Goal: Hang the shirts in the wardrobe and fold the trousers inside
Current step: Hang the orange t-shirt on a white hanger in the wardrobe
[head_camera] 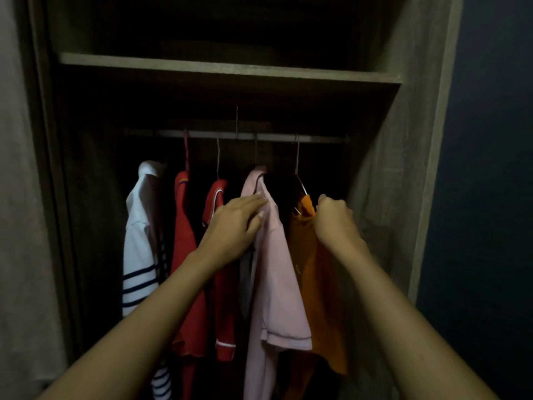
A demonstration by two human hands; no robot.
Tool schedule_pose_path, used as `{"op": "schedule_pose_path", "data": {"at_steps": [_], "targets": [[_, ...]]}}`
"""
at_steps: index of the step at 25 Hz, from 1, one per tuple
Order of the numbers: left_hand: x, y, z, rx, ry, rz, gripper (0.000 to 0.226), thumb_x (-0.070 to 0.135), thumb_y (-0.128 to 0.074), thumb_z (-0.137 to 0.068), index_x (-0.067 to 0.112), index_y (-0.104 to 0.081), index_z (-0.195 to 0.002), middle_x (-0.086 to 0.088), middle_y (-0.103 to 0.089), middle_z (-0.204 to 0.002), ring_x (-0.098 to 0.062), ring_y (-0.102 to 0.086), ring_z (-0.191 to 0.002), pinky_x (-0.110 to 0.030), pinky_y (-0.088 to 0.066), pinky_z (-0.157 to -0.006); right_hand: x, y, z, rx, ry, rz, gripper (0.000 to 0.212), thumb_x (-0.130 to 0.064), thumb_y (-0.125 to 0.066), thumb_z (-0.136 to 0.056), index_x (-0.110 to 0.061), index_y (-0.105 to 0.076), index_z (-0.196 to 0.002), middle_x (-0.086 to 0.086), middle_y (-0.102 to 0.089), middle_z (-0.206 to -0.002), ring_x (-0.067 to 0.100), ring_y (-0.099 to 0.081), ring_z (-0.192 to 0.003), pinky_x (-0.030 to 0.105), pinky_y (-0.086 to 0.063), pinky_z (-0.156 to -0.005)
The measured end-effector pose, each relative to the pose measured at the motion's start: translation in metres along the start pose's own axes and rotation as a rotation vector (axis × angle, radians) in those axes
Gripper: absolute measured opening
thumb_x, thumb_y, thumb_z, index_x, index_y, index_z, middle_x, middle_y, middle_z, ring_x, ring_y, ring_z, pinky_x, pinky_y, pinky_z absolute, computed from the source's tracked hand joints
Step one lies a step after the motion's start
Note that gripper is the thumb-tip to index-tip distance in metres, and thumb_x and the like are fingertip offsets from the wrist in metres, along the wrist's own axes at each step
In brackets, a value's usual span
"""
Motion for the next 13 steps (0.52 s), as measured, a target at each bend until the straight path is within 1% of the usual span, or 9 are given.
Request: {"op": "schedule_pose_path", "data": {"at_steps": [3,5,6,8,10,11,12,13], "targets": [[0.008,0.024,0.024,0.108,0.005,0.08,0.036,0.024,-0.046,-0.092,0.013,-0.063,-0.121,-0.003,-0.064,-0.123,-0.017,-0.055,-0.113,-0.029,-0.041,-0.098,-0.01,0.015,0.023,0.101,0.019,-0.052,0.025,-0.014,-0.043,-0.097,-0.003,-0.055,-0.116,0.023,-0.063,-0.109,0.04,-0.059,-0.103,0.037,-0.047,-0.078],[0.014,0.043,0.049,0.196,0.008,0.135,0.028,0.02,-0.048,-0.093,0.012,-0.066,-0.112,-0.003,-0.068,-0.111,-0.014,-0.056,-0.102,-0.024,-0.039,-0.091,-0.018,0.025,0.05,0.251,0.071,-0.156,0.026,-0.015,-0.044,-0.097,-0.007,-0.061,-0.116,0.019,-0.067,-0.104,0.037,-0.062,-0.096,0.034,-0.048,-0.075],[0.013,0.051,0.062,0.228,0.033,0.159,0.026,0.021,-0.047,-0.094,0.012,-0.066,-0.11,-0.002,-0.068,-0.107,-0.013,-0.057,-0.098,-0.025,-0.041,-0.088,-0.024,0.029,0.067,0.34,0.11,-0.235,0.026,-0.015,-0.046,-0.097,-0.008,-0.064,-0.114,0.016,-0.069,-0.102,0.035,-0.063,-0.093,0.033,-0.048,-0.074],[0.004,0.065,0.098,0.25,0.116,0.195,0.027,0.023,-0.045,-0.095,0.013,-0.067,-0.107,0.001,-0.069,-0.102,-0.015,-0.061,-0.094,-0.029,-0.045,-0.084,-0.036,0.023,0.106,0.439,0.174,-0.442,0.022,-0.01,-0.05,-0.094,-0.006,-0.068,-0.106,0.013,-0.071,-0.093,0.028,-0.065,-0.083,0.03,-0.047,-0.071],[-0.006,0.077,0.14,0.239,0.187,0.222,0.025,0.023,-0.045,-0.096,0.013,-0.067,-0.104,0.003,-0.068,-0.097,-0.014,-0.063,-0.092,-0.029,-0.047,-0.082,-0.047,0.001,0.142,0.468,0.193,-0.582,0.018,-0.004,-0.054,-0.091,-0.003,-0.069,-0.1,0.011,-0.071,-0.086,0.019,-0.064,-0.075,0.022,-0.045,-0.07],[-0.013,0.082,0.163,0.227,0.233,0.231,0.025,0.023,-0.044,-0.096,0.014,-0.067,-0.102,0.004,-0.068,-0.095,-0.013,-0.063,-0.09,-0.028,-0.048,-0.081,-0.053,-0.014,0.161,0.466,0.192,-0.624,0.017,-0.002,-0.055,-0.09,-0.002,-0.069,-0.099,0.01,-0.071,-0.085,0.018,-0.063,-0.075,0.018,-0.043,-0.072],[-0.021,0.09,0.19,0.217,0.285,0.241,0.026,0.025,-0.043,-0.097,0.014,-0.066,-0.101,0.004,-0.067,-0.094,-0.012,-0.063,-0.089,-0.029,-0.049,-0.081,-0.062,-0.033,0.182,0.444,0.182,-0.658,0.016,-0.003,-0.056,-0.09,-0.001,-0.069,-0.099,0.011,-0.071,-0.085,0.019,-0.064,-0.076,0.015,-0.042,-0.074],[-0.03,0.1,0.218,0.21,0.331,0.244,0.027,0.026,-0.042,-0.097,0.014,-0.066,-0.101,0.004,-0.067,-0.093,-0.013,-0.064,-0.088,-0.031,-0.05,-0.08,-0.072,-0.053,0.205,0.411,0.165,-0.685,0.016,-0.005,-0.055,-0.09,-0.001,-0.069,-0.098,0.011,-0.072,-0.086,0.021,-0.066,-0.077,0.017,-0.044,-0.076]]}}
Point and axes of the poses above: each hand's wrist, its own z-axis away from the middle knuckle, its own y-axis out of the back of the hand, x = y × z, the point moved 10 cm from there along -z, towards the middle knuckle
